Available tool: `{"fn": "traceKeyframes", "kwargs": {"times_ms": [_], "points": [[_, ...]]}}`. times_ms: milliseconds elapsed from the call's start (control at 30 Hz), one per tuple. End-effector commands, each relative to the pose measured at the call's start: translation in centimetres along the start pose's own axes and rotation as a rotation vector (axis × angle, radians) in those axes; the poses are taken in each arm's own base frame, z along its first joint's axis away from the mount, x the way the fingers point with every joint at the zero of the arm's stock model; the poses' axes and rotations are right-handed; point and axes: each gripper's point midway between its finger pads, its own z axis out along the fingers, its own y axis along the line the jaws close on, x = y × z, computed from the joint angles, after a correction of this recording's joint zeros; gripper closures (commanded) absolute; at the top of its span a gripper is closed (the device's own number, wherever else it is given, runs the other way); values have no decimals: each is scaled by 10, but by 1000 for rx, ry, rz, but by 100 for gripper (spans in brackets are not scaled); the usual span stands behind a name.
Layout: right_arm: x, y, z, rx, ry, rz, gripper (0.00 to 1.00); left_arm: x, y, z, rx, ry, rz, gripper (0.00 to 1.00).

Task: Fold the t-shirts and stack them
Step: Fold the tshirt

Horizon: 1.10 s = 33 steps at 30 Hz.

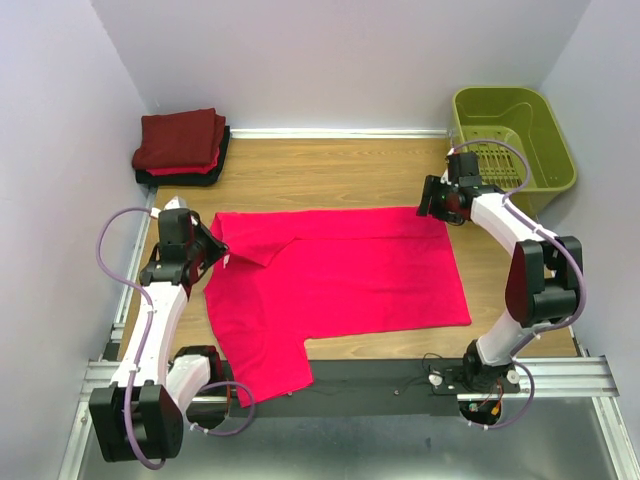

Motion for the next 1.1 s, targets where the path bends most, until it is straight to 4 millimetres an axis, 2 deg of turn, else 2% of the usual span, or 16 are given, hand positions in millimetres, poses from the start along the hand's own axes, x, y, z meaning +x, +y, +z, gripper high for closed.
{"fn": "traceKeyframes", "kwargs": {"times_ms": [0,300,367,400,500,600,667,700,733,800,833,867,900,967,1000,1067], "points": [[-1,31,-18,-139,17,8,31,22,8,-3,1,56,-26,100],[19,68,-21,-245,65,-74,31,37,21,-4,-36,77,-36,100],[25,79,-20,-270,82,-95,31,40,24,-2,-40,82,-36,100],[28,90,-20,-291,89,-119,31,52,31,2,-47,106,-46,100],[35,112,-21,-326,95,-172,31,55,26,4,-24,114,-56,100],[52,162,-32,-426,74,-294,31,58,28,5,-35,124,-57,100],[55,186,-37,-485,50,-348,31,60,28,4,-37,130,-53,96],[68,207,-42,-530,58,-394,31,61,28,4,-40,131,-50,94],[70,218,-43,-555,43,-426,32,61,28,3,-42,133,-50,92],[77,238,-46,-594,40,-469,32,63,28,1,-38,138,-42,83],[93,251,-44,-619,66,-503,33,64,28,1,-40,139,-38,78],[96,261,-45,-639,60,-525,33,63,28,-1,-44,138,-35,68],[103,269,-46,-655,64,-547,34,60,27,-3,-41,128,-24,47],[123,301,-53,-713,64,-617,37,48,30,-7,-76,78,-5,24],[124,303,-50,-715,60,-620,37,45,28,-9,-73,74,-5,23],[139,326,-52,-765,36,-663,43,34,28,-10,-89,39,21,23]]}}
